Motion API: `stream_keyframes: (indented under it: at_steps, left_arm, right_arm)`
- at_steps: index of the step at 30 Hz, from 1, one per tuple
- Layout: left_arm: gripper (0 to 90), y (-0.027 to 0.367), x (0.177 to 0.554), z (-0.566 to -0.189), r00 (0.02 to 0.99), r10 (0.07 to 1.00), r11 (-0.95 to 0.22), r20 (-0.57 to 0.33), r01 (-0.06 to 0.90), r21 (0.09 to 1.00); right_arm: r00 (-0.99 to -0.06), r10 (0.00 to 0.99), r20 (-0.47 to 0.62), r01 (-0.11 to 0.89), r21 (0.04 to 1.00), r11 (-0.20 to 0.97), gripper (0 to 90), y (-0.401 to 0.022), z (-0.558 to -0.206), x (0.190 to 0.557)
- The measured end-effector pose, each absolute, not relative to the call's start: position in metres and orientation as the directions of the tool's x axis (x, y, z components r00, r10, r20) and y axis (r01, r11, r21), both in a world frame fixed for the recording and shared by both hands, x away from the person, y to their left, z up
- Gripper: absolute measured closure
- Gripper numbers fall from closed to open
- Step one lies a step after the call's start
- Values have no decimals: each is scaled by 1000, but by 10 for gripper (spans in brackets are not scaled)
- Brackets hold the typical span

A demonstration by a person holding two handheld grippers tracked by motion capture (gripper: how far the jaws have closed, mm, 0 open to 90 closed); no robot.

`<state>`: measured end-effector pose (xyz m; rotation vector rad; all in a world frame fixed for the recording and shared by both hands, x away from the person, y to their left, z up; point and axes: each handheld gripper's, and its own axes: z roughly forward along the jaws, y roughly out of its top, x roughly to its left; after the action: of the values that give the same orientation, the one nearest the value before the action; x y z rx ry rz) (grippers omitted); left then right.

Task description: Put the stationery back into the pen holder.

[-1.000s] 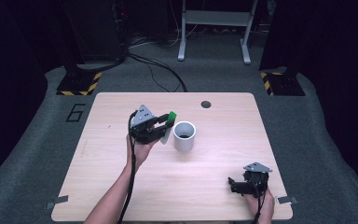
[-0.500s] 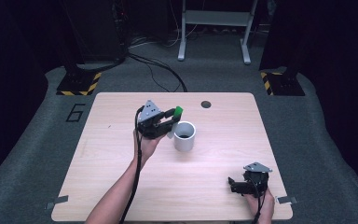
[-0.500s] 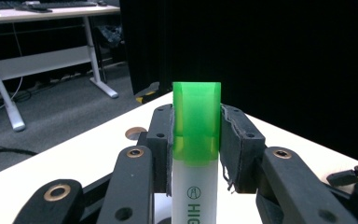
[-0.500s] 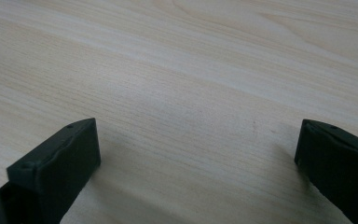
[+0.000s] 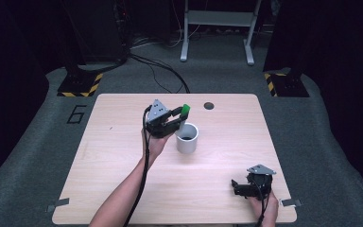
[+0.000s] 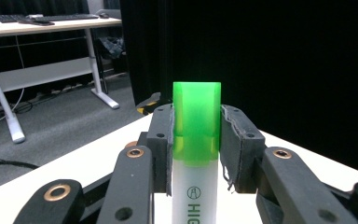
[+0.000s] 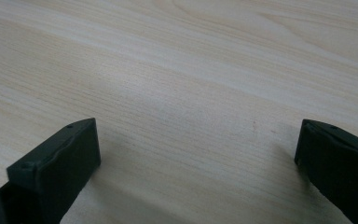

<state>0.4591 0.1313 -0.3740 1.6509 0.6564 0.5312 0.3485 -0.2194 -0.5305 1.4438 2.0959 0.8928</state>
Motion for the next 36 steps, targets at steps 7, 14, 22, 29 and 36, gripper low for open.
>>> stream_keyframes:
  at_steps: [7,14,22,29,36]
  left_arm:
    - [668,127,467,-381,722,692,-105,-17,124,987]
    - [668,121,476,-389,718,695,-98,-23,126,987]
    - [668,115,486,-398,711,703,-99,-30,139,985]
    - [667,113,494,-406,705,708,-108,-37,160,981]
    - [668,111,500,-415,706,707,-124,-51,195,973]
  right_arm:
    - [-358,934,2,649,720,247,0,-219,-531,349]
    - [-355,935,4,651,719,244,0,-219,-530,348]
    - [-348,937,6,651,722,237,0,-219,-531,349]
    - [-347,938,6,651,721,236,0,-219,-531,349]
    - [-344,939,7,651,722,233,0,-218,-531,348]
